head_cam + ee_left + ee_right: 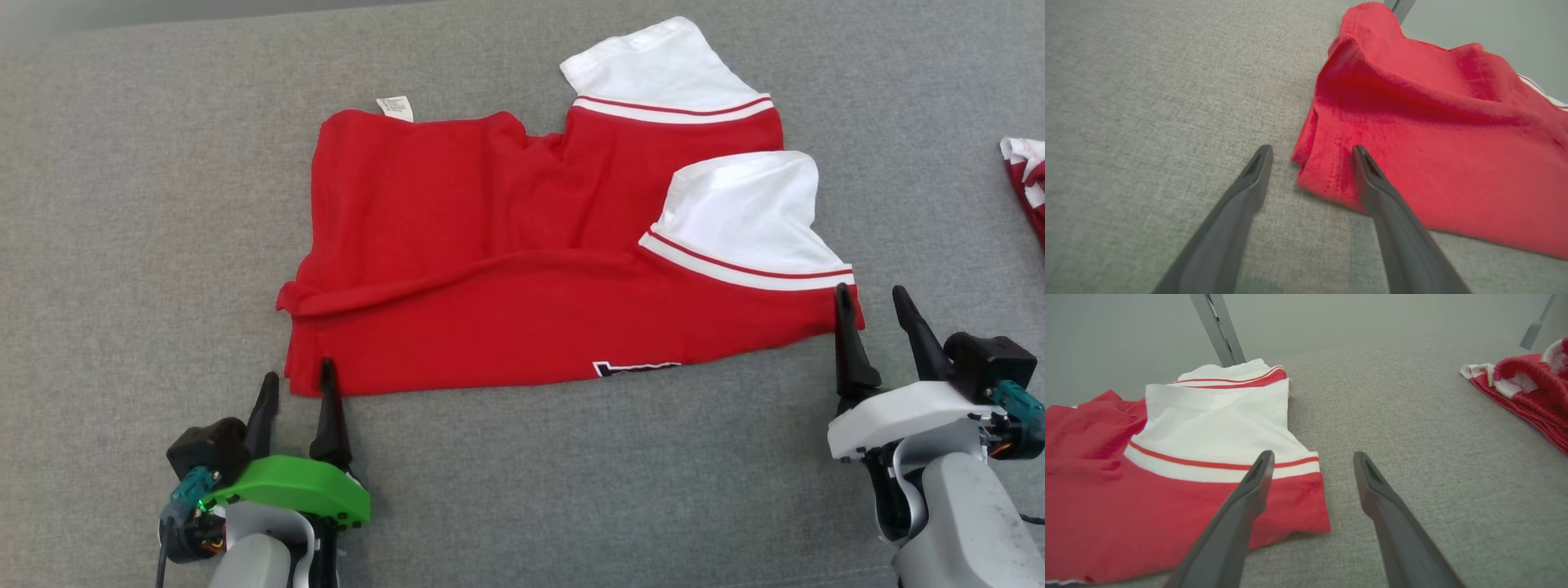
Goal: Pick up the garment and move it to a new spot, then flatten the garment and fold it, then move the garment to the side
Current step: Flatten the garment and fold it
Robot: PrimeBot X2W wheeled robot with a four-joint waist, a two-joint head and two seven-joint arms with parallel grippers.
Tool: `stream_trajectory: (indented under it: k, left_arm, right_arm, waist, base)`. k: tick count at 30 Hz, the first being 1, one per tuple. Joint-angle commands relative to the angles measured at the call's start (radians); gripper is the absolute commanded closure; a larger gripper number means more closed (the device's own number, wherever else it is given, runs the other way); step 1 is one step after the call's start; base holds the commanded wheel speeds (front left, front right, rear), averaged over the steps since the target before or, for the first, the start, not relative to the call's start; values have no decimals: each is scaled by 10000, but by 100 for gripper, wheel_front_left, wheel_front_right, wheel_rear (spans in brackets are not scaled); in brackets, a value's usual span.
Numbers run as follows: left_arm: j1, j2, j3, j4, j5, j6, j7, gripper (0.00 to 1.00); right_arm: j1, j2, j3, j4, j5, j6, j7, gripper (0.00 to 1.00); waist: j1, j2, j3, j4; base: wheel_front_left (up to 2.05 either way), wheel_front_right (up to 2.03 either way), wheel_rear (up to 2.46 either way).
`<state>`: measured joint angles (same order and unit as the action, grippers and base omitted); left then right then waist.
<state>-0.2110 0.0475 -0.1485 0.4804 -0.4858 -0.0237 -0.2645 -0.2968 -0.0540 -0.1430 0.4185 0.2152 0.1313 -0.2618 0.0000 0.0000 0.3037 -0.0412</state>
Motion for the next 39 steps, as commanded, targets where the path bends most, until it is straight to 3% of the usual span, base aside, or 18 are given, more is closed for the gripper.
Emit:
stream_trajectory:
  k: [1, 9, 10, 12, 13, 14, 15, 22, 33, 39]
  left_arm:
    - [-115, 65, 6, 172, 86, 83, 17, 0]
    - [-375, 57, -284, 1666, -27, 205, 103, 0]
    - [-384, 53, -406, 1928, -82, 178, 137, 0]
    - [-454, 23, -721, 2488, 22, 115, 172, 2]
    - [-466, 13, -870, 2878, -172, 71, 218, 28]
    - [-503, 2, -925, 3053, -283, 46, 235, 52]
    - [-607, -10, -1099, 3308, -360, -28, 240, 100]
    - [-922, -92, -1682, 3745, -809, -330, 284, 100]
    - [-865, 72, -52, 473, -213, -324, 9, 100]
    - [167, 69, 130, -126, -175, -183, 8, 100]
  right_arm:
    - [92, -29, 26, 106, -185, -13, -44, 0]
    - [-369, 2, 20, 1273, -662, -13, -43, 0]
    - [-431, 2, 61, 1421, -652, -13, -45, 7]
    - [-532, 12, 167, 1760, -551, -13, -25, 71]
    - [-577, 11, 218, 1954, -508, -11, -20, 100]
    - [-590, 17, 241, 2072, -457, -11, -18, 100]
    - [-621, 25, 258, 2266, -367, -13, -12, 100]
    - [-770, 20, 209, 2496, 43, -16, -9, 100]
    - [-846, -184, 302, 577, 841, -14, -32, 100]
    - [301, -427, 60, -88, 1347, -16, -34, 100]
  waist:
    - [0, 0, 43, -24]
    - [0, 0, 134, -25]
    - [0, 0, 136, -10]
    - [0, 0, 141, 20]
    - [0, 0, 134, 36]
    - [0, 0, 127, 47]
    - [0, 0, 117, 63]
    - [0, 0, 49, 156]
    - [0, 0, -825, 220]
    - [0, 0, -1692, 232]
  base:
    - [0, 0, 0]
    - [0, 0, 0]
    - [0, 0, 0]
    - [0, 0, 0]
    - [0, 0, 0]
    - [0, 0, 0]
    - [0, 0, 0]
    - [0, 0, 0]
    - [0, 0, 0]
    - [0, 0, 0]
